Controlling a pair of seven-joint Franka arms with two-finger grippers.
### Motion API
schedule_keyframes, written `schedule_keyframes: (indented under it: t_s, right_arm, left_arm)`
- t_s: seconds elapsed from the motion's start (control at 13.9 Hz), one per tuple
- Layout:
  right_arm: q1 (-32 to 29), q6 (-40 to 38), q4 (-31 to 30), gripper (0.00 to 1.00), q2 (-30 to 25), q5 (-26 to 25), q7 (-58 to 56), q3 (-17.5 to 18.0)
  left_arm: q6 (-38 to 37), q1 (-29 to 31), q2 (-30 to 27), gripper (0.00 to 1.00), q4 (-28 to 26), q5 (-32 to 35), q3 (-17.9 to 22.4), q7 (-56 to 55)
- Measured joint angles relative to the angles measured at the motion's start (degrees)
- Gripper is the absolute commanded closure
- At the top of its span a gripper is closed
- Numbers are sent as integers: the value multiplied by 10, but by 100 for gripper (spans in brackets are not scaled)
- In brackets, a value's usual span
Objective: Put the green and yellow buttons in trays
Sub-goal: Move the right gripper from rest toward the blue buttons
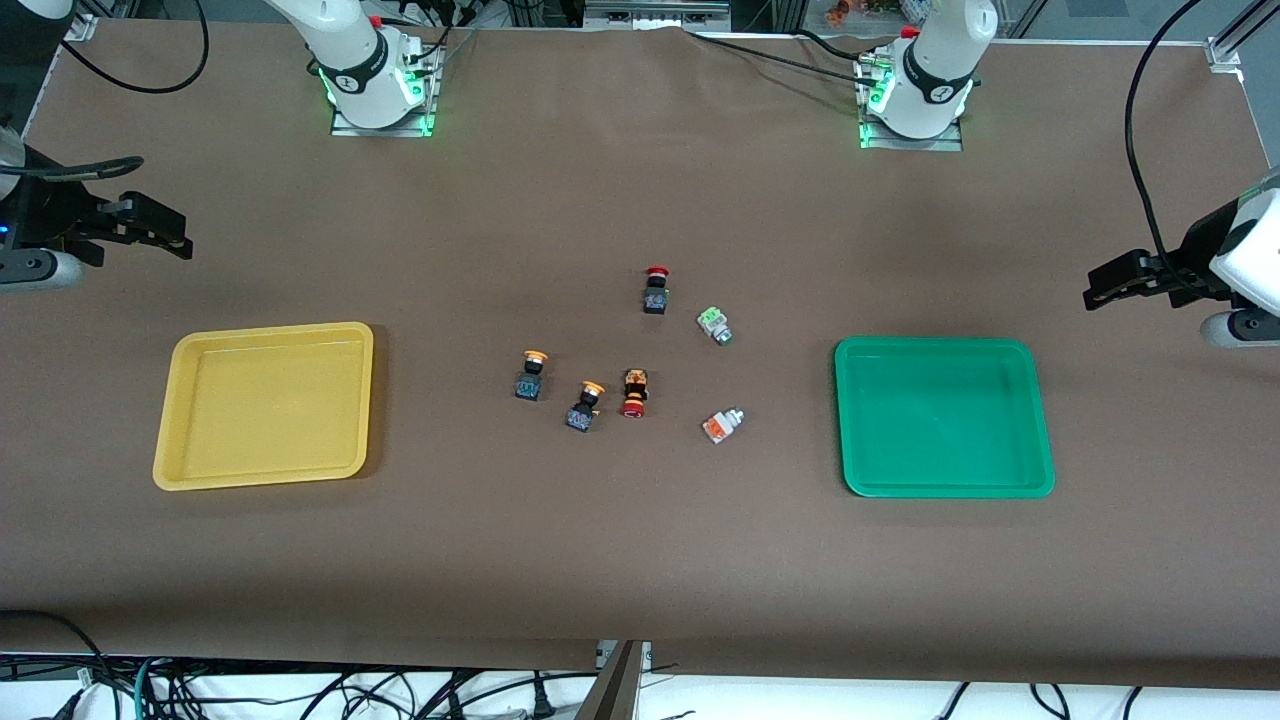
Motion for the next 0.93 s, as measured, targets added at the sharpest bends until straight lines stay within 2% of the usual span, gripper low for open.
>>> schedule_keyframes:
  t_s: [0.29,0.72,0.93]
  right_arm:
    - [0,3,0,0,10,2,0,1]
    - [2,29,1,0,70,8,0,4]
    - [22,84,0,0,114,15,3,7]
  left_arm:
    - [0,0,0,0,0,0,0,0]
    - [0,-1,1,0,0,0,0,0]
    - [0,-4,2,0,0,0,-3,0]
